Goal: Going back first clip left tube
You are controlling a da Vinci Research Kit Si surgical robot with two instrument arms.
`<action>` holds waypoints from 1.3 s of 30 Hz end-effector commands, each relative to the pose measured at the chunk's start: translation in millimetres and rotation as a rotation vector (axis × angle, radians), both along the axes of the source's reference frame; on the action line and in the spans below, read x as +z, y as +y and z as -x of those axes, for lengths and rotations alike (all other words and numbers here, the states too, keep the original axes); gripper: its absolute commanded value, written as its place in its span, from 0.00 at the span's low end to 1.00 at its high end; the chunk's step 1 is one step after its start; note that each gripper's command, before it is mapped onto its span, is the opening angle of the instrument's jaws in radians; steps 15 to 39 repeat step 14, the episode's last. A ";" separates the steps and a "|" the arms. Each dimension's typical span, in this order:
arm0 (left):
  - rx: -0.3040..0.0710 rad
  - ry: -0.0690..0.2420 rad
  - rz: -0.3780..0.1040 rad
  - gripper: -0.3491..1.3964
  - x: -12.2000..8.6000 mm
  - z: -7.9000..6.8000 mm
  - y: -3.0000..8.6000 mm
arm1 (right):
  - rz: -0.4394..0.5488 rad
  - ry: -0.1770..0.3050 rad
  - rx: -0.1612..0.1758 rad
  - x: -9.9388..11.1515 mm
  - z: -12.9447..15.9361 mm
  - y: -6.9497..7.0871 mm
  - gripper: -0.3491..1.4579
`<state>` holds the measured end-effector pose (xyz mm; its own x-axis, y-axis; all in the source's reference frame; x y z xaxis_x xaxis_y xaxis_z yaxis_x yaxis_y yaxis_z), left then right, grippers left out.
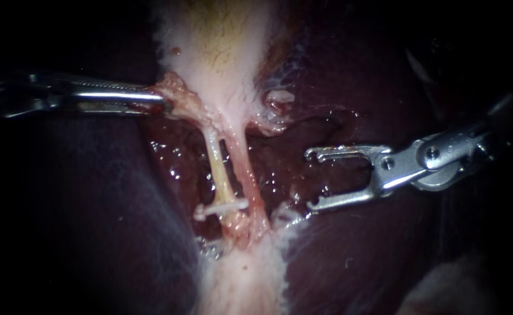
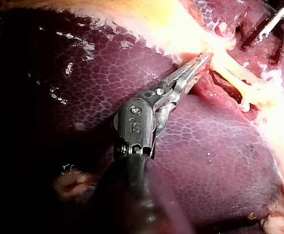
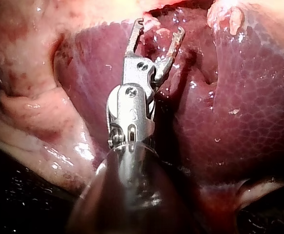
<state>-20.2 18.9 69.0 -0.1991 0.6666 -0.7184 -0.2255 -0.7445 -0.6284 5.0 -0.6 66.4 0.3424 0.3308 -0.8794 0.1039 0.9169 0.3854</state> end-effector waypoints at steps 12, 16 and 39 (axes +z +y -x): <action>-0.004 0.004 0.005 0.00 2.5 2.1 -0.2 | -0.001 0.001 -0.001 -0.2 0.2 0.0 0.47; -0.006 0.004 -0.001 0.00 2.5 2.1 -0.2 | -0.001 0.001 -0.001 -0.2 0.2 0.0 0.47; -0.006 0.004 -0.001 0.00 2.5 2.1 -0.2 | -0.001 0.001 -0.001 -0.2 0.2 0.0 0.47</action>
